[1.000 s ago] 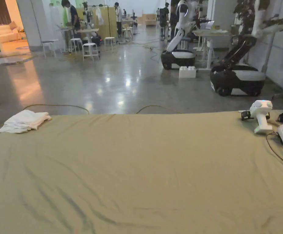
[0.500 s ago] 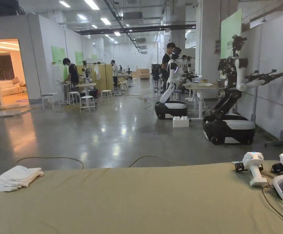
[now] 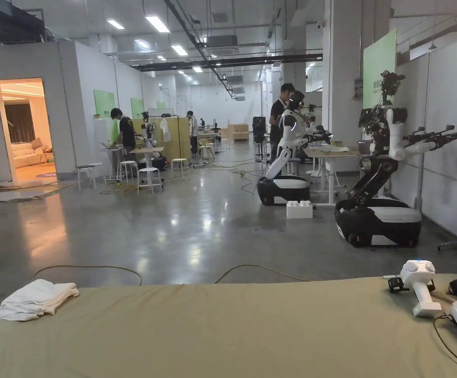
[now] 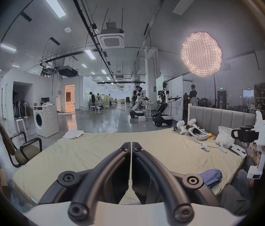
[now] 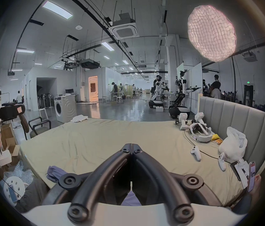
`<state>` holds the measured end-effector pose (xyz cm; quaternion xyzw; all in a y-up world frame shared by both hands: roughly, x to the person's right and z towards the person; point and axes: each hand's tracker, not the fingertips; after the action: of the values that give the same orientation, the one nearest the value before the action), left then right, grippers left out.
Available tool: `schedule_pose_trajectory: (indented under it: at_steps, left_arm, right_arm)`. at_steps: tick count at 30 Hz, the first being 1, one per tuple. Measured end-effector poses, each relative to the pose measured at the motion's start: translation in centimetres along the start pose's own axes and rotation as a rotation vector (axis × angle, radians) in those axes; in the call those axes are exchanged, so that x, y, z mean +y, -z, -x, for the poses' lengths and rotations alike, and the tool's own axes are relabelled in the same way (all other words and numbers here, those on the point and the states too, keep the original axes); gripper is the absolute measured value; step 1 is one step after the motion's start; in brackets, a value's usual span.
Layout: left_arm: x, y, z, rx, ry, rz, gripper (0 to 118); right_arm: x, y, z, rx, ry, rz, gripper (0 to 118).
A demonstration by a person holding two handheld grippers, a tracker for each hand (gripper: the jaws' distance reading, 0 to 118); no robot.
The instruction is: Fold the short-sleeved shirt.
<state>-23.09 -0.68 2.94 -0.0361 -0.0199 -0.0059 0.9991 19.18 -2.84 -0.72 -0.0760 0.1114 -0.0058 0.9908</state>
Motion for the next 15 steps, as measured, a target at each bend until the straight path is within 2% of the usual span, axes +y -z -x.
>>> schedule_pose_trajectory:
  at_steps: [8, 9, 10, 12, 13, 14, 15]
  left_arm:
    - [-1.5, 0.6, 1.9, -0.042, -0.094, 0.082, 5]
    - [-1.8, 0.9, 2.4, -0.054, -0.121, 0.106, 11]
    - [-2.1, 1.3, 2.8, -0.063, -0.158, 0.141, 22]
    - [-2.8, 2.6, 4.1, -0.081, -0.257, 0.248, 66]
    - [-3.4, 3.2, 4.8, -0.110, -0.296, 0.276, 80]
    - [-4.2, 3.7, 5.6, -0.132, -0.332, 0.293, 87]
    - [-5.5, 4.3, 6.4, -0.131, -0.365, 0.300, 87]
  right_arm:
    - [-0.3, 0.3, 0.3, 0.010, -0.008, 0.009, 0]
    - [-0.4, 0.4, 0.4, 0.013, -0.012, 0.012, 0]
    - [-0.5, 0.4, 0.4, 0.016, -0.015, 0.016, 0]
    - [-0.8, 0.6, 0.6, 0.025, -0.020, 0.031, 0]
    - [-0.9, 0.6, 0.8, 0.031, -0.020, 0.040, 0]
    - [-1.0, 0.6, 0.9, 0.038, -0.018, 0.047, 0]
    - [-1.3, 0.6, 1.0, 0.045, -0.013, 0.056, 0]
